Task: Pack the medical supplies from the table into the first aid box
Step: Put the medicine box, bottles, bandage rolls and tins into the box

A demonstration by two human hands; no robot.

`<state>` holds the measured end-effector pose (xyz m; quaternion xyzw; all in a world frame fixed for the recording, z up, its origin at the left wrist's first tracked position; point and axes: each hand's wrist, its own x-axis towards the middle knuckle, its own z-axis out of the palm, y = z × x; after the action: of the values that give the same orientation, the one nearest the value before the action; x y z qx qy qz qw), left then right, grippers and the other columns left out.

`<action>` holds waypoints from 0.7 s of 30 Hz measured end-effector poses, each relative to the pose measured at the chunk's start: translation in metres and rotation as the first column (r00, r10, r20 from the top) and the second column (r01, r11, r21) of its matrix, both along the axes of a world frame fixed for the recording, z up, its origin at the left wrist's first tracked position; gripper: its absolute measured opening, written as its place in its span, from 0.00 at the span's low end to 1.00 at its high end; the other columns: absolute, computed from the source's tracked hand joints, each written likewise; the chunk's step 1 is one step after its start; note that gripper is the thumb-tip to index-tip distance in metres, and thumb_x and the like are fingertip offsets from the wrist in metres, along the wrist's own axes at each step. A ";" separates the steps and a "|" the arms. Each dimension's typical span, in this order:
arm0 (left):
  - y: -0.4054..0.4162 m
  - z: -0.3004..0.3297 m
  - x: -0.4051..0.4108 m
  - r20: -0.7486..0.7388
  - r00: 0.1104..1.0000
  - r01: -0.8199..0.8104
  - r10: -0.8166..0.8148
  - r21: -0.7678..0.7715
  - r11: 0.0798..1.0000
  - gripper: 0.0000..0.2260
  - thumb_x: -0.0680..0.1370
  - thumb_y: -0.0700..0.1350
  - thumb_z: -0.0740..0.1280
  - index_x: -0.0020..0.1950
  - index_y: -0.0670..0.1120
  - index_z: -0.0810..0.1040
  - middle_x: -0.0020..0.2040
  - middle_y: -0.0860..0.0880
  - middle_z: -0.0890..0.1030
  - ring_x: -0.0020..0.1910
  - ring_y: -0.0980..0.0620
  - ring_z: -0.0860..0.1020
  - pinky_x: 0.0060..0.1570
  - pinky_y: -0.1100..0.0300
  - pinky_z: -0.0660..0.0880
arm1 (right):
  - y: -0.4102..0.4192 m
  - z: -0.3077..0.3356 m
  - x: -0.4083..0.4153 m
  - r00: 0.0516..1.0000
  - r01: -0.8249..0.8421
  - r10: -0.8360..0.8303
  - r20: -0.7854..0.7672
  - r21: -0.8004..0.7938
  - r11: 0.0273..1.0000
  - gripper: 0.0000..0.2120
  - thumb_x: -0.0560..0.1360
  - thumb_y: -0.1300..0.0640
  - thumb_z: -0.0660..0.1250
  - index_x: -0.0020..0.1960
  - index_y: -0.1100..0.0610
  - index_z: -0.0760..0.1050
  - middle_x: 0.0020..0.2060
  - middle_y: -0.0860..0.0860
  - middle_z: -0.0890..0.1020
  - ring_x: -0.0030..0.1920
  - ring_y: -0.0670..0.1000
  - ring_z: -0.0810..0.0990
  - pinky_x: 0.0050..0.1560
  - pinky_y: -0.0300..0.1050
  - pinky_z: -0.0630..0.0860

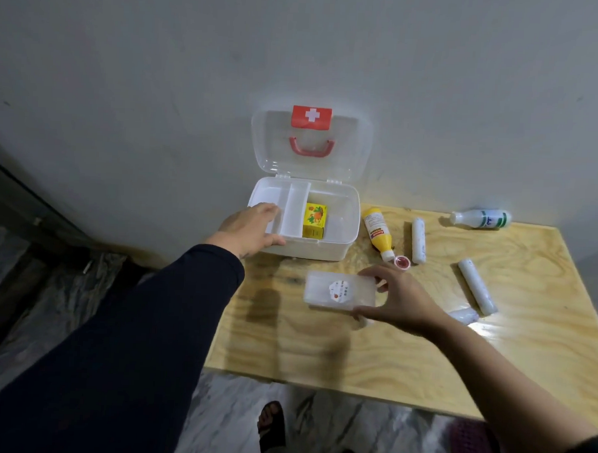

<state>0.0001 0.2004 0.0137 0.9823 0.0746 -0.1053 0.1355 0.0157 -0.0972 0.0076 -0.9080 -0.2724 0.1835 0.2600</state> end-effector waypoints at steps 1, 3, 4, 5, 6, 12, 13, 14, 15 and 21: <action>-0.001 -0.001 -0.001 -0.009 1.000 0.015 -0.015 0.026 1.000 0.32 0.77 0.58 0.63 0.77 0.48 0.56 0.78 0.52 0.58 0.73 0.46 0.64 0.66 0.50 0.66 | -0.005 0.010 0.006 0.999 0.022 -0.022 0.028 0.005 1.000 0.30 0.62 0.50 0.79 0.61 0.56 0.76 0.52 0.49 0.78 0.48 0.47 0.76 0.51 0.41 0.75; -0.002 -0.003 -0.001 -0.021 0.999 0.032 -0.030 0.067 0.997 0.31 0.78 0.59 0.60 0.77 0.47 0.55 0.77 0.51 0.58 0.72 0.45 0.63 0.65 0.49 0.67 | -0.009 0.027 0.018 0.994 0.070 -0.071 0.082 0.013 0.997 0.30 0.62 0.51 0.80 0.61 0.56 0.76 0.51 0.49 0.78 0.45 0.47 0.75 0.47 0.37 0.71; -0.002 -0.005 -0.001 -0.023 0.999 0.038 -0.036 0.088 0.995 0.31 0.79 0.59 0.59 0.77 0.47 0.54 0.77 0.50 0.58 0.73 0.45 0.62 0.66 0.49 0.66 | -0.009 0.034 0.025 0.989 0.097 -0.099 0.107 0.020 0.995 0.30 0.62 0.51 0.80 0.61 0.57 0.76 0.51 0.50 0.79 0.44 0.47 0.75 0.46 0.37 0.69; -0.003 -0.006 -0.002 -0.024 0.998 0.052 -0.050 0.122 0.991 0.31 0.79 0.59 0.57 0.77 0.46 0.53 0.78 0.48 0.57 0.74 0.45 0.61 0.68 0.49 0.64 | -0.007 0.040 0.032 0.983 0.120 -0.122 0.136 0.026 0.992 0.29 0.62 0.52 0.80 0.60 0.57 0.76 0.51 0.52 0.79 0.44 0.48 0.74 0.47 0.37 0.68; -0.004 -0.009 -0.002 -0.025 0.997 0.076 -0.073 0.169 0.983 0.31 0.80 0.59 0.55 0.77 0.44 0.51 0.78 0.47 0.55 0.75 0.45 0.58 0.70 0.51 0.60 | -0.004 0.045 0.040 0.976 0.137 -0.140 0.169 0.029 0.990 0.29 0.62 0.53 0.80 0.60 0.58 0.76 0.52 0.53 0.79 0.46 0.49 0.74 0.48 0.38 0.68; -0.004 -0.026 -0.004 0.031 0.989 0.127 -0.143 0.313 0.941 0.31 0.81 0.58 0.46 0.78 0.40 0.46 0.79 0.43 0.49 0.78 0.48 0.50 0.75 0.55 0.46 | 0.037 0.052 0.078 0.937 0.212 -0.199 0.288 -0.015 0.977 0.29 0.65 0.51 0.77 0.62 0.59 0.75 0.55 0.55 0.77 0.59 0.57 0.72 0.58 0.48 0.70; -0.003 -0.027 -0.005 0.043 0.988 0.125 -0.146 0.320 0.939 0.31 0.82 0.58 0.46 0.78 0.40 0.46 0.79 0.43 0.49 0.78 0.48 0.49 0.75 0.55 0.45 | 0.046 0.050 0.083 0.936 0.208 -0.188 0.296 -0.036 0.977 0.29 0.65 0.51 0.77 0.63 0.59 0.74 0.56 0.56 0.77 0.60 0.57 0.71 0.59 0.48 0.70; -0.003 -0.029 -0.005 0.054 0.988 0.123 -0.148 0.325 0.938 0.30 0.82 0.58 0.46 0.78 0.40 0.46 0.79 0.43 0.49 0.78 0.48 0.49 0.75 0.56 0.44 | 0.054 0.048 0.088 0.938 0.198 -0.170 0.302 -0.065 0.978 0.30 0.65 0.50 0.76 0.63 0.59 0.74 0.56 0.56 0.77 0.60 0.56 0.71 0.59 0.48 0.71; -0.003 -0.030 -0.005 0.064 0.987 0.120 -0.149 0.327 0.937 0.30 0.82 0.58 0.46 0.78 0.40 0.46 0.79 0.43 0.48 0.78 0.48 0.49 0.75 0.56 0.44 | 0.062 0.045 0.093 0.941 0.183 -0.145 0.305 -0.097 0.978 0.31 0.65 0.50 0.76 0.64 0.59 0.73 0.56 0.55 0.77 0.61 0.56 0.71 0.59 0.47 0.71; -0.001 -0.037 -0.006 0.103 0.982 0.114 -0.158 0.340 0.934 0.30 0.82 0.57 0.45 0.78 0.40 0.46 0.79 0.44 0.48 0.78 0.49 0.48 0.74 0.56 0.41 | 0.107 0.031 0.112 0.965 0.120 -0.068 0.252 -0.195 0.973 0.31 0.66 0.50 0.76 0.65 0.60 0.73 0.60 0.56 0.77 0.63 0.57 0.72 0.62 0.48 0.71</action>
<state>-0.0054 0.1992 -0.0230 0.9986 0.0141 -0.0368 -0.0352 0.1273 0.0096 0.0386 -0.9579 -0.2378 0.0855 0.1364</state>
